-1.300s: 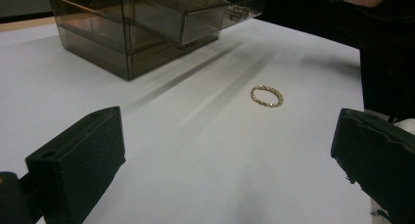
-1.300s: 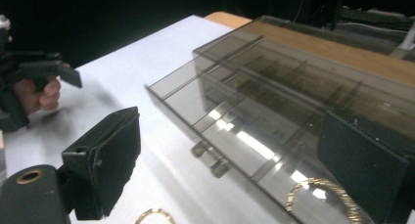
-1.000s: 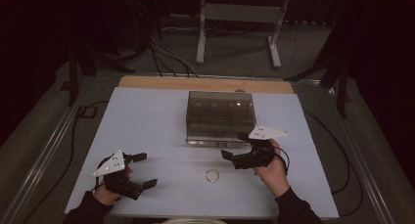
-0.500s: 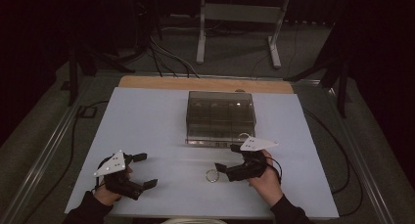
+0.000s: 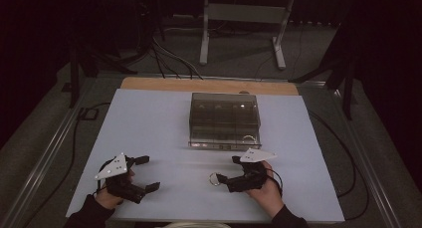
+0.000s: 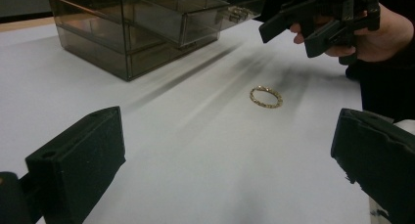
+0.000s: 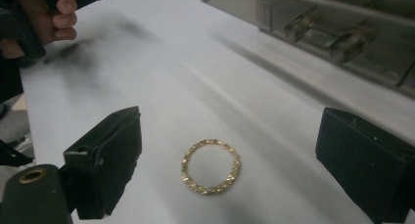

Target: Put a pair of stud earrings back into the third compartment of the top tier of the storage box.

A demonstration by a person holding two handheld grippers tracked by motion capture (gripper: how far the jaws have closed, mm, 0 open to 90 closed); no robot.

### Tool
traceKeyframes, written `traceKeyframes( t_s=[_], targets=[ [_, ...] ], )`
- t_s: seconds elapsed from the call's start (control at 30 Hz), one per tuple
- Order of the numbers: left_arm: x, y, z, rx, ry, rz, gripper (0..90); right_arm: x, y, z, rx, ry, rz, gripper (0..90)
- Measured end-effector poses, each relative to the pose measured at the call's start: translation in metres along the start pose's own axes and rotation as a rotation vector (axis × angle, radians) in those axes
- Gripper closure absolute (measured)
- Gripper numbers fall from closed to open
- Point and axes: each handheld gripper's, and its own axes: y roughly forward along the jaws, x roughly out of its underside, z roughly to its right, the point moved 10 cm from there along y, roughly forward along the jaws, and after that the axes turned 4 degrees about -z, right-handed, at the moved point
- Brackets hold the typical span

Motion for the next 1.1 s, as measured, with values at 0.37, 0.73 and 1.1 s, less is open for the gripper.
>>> traceKeyframes(
  t_s=[0.37, 0.73, 1.1],
  targets=[
    [0.001, 0.001, 0.000, 0.002, 0.000, -0.003, 0.5, 0.015, 0.016, 0.003, 0.015, 0.034, -0.077, 25.5],
    [0.001, 0.000, 0.000, 0.002, 0.002, -0.002, 0.5, 0.029, 0.031, 0.003, 0.110, -0.058, -0.195, 64.4],
    [0.001, 0.001, 0.000, 0.002, 0.004, -0.002, 0.4, 0.031, 0.034, 0.003, 0.145, -0.122, -0.224, 82.7]
  ],
)
